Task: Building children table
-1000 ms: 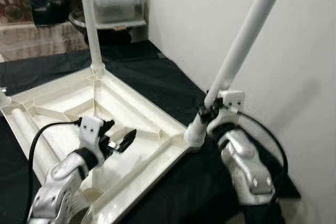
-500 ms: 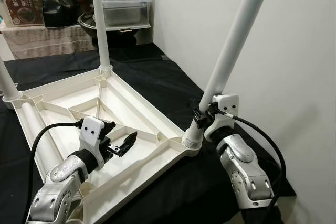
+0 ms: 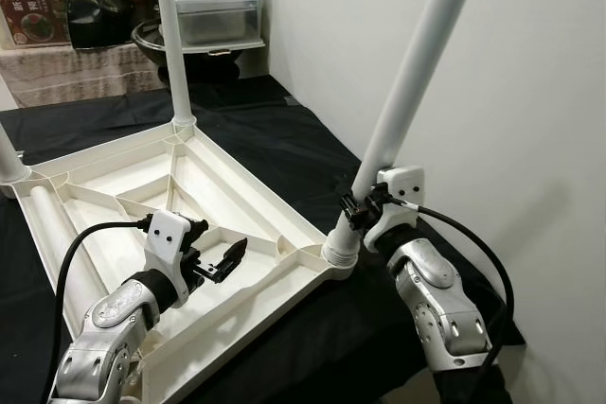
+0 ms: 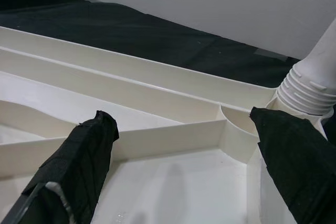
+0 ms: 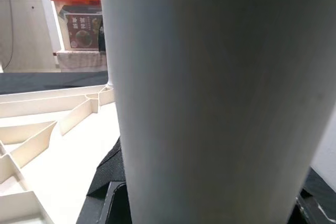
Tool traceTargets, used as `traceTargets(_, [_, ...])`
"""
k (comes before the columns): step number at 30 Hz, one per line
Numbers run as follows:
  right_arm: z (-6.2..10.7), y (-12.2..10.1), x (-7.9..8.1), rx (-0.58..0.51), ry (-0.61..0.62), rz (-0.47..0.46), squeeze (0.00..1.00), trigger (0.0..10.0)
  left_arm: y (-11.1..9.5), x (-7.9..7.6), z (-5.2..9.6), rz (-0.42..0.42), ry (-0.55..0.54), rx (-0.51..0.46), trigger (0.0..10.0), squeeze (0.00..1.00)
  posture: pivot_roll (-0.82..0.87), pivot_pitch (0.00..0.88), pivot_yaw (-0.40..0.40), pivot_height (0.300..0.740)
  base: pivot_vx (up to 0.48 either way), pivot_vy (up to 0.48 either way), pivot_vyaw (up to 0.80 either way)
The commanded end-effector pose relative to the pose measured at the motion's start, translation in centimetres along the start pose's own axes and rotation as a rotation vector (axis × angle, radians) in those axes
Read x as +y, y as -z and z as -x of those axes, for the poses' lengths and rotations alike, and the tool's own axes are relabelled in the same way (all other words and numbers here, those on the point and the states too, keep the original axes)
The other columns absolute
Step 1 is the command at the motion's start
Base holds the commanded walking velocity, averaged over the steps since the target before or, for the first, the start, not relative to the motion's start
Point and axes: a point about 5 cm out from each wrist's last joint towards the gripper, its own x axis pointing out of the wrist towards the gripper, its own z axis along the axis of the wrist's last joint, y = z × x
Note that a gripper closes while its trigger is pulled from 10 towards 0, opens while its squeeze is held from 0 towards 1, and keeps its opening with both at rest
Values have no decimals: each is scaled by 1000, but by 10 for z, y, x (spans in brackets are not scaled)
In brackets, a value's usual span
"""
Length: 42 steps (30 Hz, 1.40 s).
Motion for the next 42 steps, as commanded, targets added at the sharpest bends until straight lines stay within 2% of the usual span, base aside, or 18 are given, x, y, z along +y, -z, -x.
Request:
traceTargets(1, [1,12,10,51,-56,-21,0,0,5,-1,1,5,-6,19,10000,0,-10,0,-86,740,0,0,0])
traceTargets(11, [6,16,12,64,-89,-8,0,0,6,0,1,5,-11,24,10000,0,-13,0,-84,740,0,0,0])
traceTargets(18, [6,23,11,114,-96,16,0,0,6,-1,0,4,-8,25,10000,0,-15,0,-84,740,0,0,0])
traceTargets(29, [-2,30,1,209,-73,-152,0,0,7,-2,-1,4,-10,24,10000,0,-9,0,-96,740,0,0,0])
traceTargets(42, [-1,34,6,252,-135,-135,0,0,9,-2,0,5,-10,23,10000,0,-9,0,-101,740,0,0,0])
